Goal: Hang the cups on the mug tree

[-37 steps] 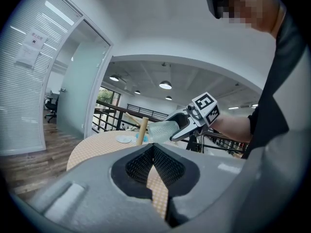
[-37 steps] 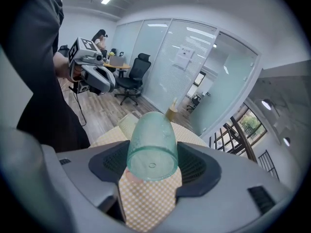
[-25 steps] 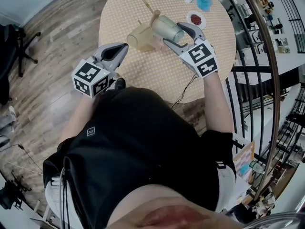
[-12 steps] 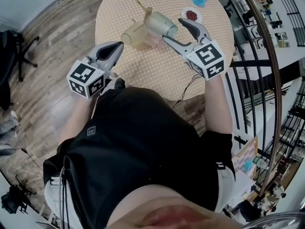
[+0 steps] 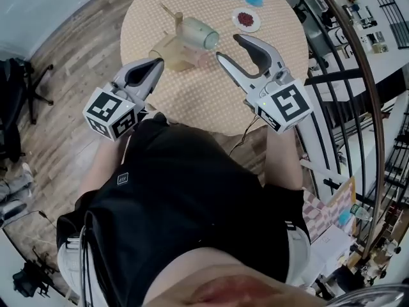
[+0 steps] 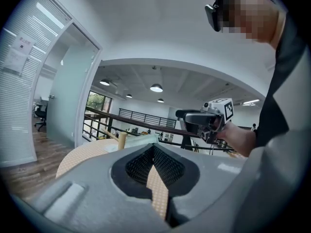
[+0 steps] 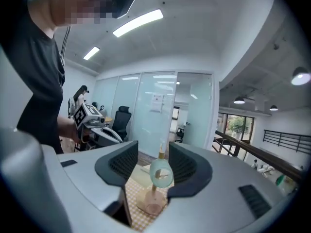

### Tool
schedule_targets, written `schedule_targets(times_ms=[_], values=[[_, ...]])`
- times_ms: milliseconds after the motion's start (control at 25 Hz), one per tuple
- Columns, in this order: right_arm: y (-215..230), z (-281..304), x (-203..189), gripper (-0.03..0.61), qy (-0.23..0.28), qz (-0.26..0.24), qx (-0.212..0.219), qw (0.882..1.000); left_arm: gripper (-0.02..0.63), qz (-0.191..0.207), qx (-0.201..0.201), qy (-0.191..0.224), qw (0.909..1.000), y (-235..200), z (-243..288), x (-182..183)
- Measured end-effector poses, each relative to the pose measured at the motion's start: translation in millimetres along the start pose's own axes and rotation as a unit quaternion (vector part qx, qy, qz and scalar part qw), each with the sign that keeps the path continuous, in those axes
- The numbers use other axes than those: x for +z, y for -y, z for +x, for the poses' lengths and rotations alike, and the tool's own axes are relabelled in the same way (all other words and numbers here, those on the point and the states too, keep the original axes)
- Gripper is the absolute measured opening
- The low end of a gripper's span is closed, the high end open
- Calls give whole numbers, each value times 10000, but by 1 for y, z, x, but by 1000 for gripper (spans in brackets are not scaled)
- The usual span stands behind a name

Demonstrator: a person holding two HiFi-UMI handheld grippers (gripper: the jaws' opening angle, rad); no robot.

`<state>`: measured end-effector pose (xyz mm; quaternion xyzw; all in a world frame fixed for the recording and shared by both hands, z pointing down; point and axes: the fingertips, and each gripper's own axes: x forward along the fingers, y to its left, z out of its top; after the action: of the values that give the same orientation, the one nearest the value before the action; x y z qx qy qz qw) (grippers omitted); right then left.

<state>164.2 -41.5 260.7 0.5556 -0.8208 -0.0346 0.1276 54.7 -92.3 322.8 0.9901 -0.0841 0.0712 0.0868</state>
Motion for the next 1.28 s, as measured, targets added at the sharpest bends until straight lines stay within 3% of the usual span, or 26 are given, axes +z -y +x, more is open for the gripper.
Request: schedule_targets(times_ms=[120,280,520,680,800,960,1200,1280], values=[[-9,1,2,133,384,396,-640,9964,6,124,-337,32,9993,-8,-2,12],[-33,6,-8,63,722,1078,-1451,9809,6,242,-868,-58,9959,-19,-9,13],[-80,43,-13,32,888,1875,-2288,9511,6,321,-1932,-154,9805,-31,-31,13],[-116,69,-13,28,856,2183,-2503,9393,6,536,-2410,-340,9685,-37,-49,1],[-144,74,-20,25,728,2458,-2600,9310,6,467,-2619,-461,9629,-36,-60,-14],[-174,59,-35,21,248,2524,-2744,9276,6,322,-2685,-410,9619,-13,-71,-21],[-208,43,-47,15,206,2791,-2571,9250,6,-79,-2579,-574,9644,15,-85,-25],[-207,44,-57,15,186,2776,-2736,9207,6,4,-2654,-609,9622,15,-88,-24]])
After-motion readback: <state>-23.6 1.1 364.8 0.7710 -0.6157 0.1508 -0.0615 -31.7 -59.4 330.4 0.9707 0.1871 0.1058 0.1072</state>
